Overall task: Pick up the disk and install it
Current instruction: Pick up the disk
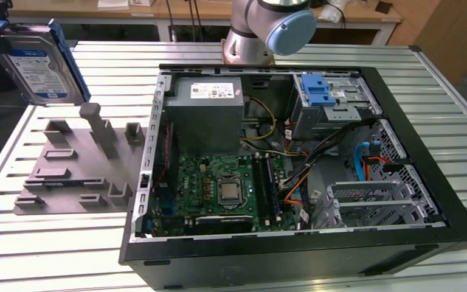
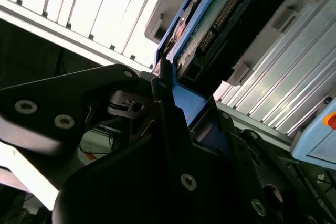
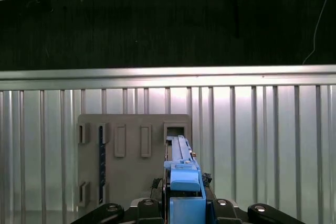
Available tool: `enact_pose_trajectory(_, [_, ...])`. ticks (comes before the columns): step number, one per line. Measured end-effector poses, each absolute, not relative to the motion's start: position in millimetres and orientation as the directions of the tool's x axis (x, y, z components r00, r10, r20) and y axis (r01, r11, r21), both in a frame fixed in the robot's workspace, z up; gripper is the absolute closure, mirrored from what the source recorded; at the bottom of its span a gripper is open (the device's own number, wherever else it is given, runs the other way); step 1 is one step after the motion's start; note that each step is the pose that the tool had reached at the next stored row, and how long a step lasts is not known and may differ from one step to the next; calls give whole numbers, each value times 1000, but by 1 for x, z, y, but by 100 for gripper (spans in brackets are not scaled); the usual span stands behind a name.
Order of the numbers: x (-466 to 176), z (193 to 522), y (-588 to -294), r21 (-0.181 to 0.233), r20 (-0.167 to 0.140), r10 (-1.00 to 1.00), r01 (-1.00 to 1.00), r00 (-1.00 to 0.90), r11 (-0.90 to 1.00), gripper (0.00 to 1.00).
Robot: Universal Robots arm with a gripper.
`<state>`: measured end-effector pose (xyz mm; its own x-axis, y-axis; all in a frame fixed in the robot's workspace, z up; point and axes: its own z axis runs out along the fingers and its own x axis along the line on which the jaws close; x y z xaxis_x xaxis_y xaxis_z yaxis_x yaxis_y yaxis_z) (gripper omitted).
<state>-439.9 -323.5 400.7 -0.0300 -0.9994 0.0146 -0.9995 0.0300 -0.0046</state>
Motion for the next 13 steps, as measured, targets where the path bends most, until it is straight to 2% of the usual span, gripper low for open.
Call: enact_pose_trajectory(13, [-440, 409, -323, -5, 15, -999, -1000, -30, 30, 64])
